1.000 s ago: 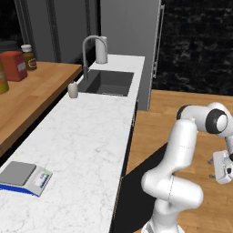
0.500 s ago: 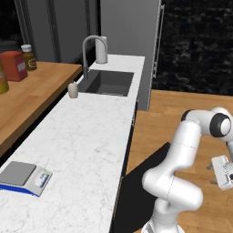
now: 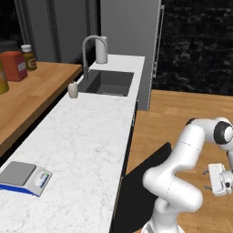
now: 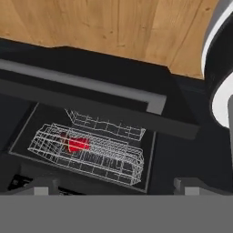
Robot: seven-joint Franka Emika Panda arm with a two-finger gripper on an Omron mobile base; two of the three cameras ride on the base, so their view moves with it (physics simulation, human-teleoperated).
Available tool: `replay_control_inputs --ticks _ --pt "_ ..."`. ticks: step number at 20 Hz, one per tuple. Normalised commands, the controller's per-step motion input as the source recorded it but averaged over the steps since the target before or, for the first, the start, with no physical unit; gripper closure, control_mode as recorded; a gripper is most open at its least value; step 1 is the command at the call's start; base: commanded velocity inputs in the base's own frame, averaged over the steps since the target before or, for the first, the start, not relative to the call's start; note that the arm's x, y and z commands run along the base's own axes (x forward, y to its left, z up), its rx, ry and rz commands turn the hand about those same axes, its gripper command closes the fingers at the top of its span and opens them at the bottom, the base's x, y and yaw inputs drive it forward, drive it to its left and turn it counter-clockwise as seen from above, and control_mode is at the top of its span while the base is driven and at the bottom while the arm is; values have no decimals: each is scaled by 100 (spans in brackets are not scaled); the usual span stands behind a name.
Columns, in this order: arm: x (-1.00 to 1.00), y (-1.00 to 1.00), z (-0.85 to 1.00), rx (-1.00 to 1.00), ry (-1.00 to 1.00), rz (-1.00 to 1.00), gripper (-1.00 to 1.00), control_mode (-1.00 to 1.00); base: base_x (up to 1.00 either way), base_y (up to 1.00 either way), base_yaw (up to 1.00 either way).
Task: Pick up the cup and bowl from the counter, place them in the dishwasher, and close the dishwasher door.
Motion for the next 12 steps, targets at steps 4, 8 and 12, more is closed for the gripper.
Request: replay_control_inputs --ticks 4,8,12 --pt "38 1 -34 24 0 0 -100 -100 0 0 0" --pt "39 0 -31 21 2 0 -100 -100 0 0 0" --pt "29 0 -32 18 1 0 -100 -100 0 0 0"
